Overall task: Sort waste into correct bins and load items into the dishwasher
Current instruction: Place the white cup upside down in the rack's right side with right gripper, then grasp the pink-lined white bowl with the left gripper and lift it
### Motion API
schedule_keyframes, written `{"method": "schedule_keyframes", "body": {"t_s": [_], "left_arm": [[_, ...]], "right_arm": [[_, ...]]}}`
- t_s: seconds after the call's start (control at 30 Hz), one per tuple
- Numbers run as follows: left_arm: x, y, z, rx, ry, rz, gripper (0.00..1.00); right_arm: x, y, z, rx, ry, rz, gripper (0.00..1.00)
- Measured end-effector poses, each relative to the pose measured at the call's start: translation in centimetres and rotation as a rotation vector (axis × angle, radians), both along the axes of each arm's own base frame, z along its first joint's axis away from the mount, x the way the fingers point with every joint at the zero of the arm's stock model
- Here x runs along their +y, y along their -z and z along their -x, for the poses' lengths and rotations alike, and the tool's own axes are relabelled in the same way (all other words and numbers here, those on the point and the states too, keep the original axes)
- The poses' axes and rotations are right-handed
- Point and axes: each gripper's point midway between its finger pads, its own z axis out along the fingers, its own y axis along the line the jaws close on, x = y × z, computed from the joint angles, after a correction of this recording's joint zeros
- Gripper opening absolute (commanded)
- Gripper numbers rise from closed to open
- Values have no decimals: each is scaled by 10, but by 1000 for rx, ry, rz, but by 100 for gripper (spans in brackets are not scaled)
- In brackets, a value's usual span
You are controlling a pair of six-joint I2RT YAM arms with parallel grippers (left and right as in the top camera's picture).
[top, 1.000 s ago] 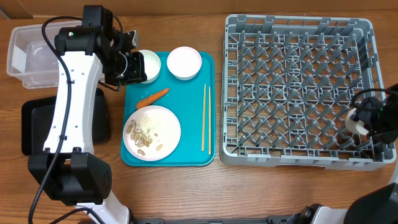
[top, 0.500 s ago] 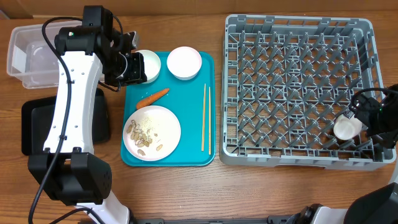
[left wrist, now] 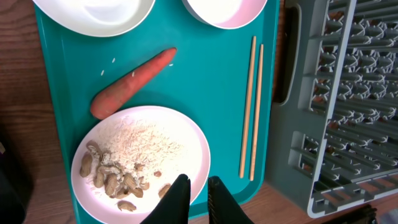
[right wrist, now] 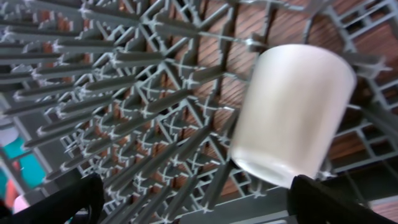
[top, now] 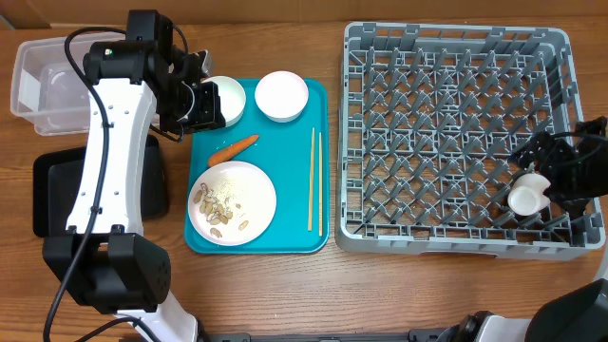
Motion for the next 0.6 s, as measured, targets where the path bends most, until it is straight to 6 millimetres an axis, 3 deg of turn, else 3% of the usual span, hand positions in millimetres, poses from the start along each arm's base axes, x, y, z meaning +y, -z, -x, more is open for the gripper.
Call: {"method": "schedule_keyframes", "body": {"t_s": [0.13, 0.2, 0.3, 0.43, 0.5, 0.6], "left_arm": [[-2, -2, -7, -34, 5, 0, 15], [-9, -5, -19, -93, 25, -6, 25], [-39, -14, -45, -244, 108, -62, 43], [-86, -29, -76, -449, 182, -160, 49], [-113, -22, -81, -488, 222, -200, 50], [-138, 11, -89, -467, 262, -247, 49]], "right_arm": [[11, -6, -4, -35, -40, -23, 96], [25, -15, -5, -62, -86, -20, 98], [58, -34, -5, -121, -200, -1, 98], [86, -49, -1, -172, -293, 15, 98], [89, -50, -1, -174, -302, 16, 99], [88, -50, -1, -172, -302, 19, 99]]}}
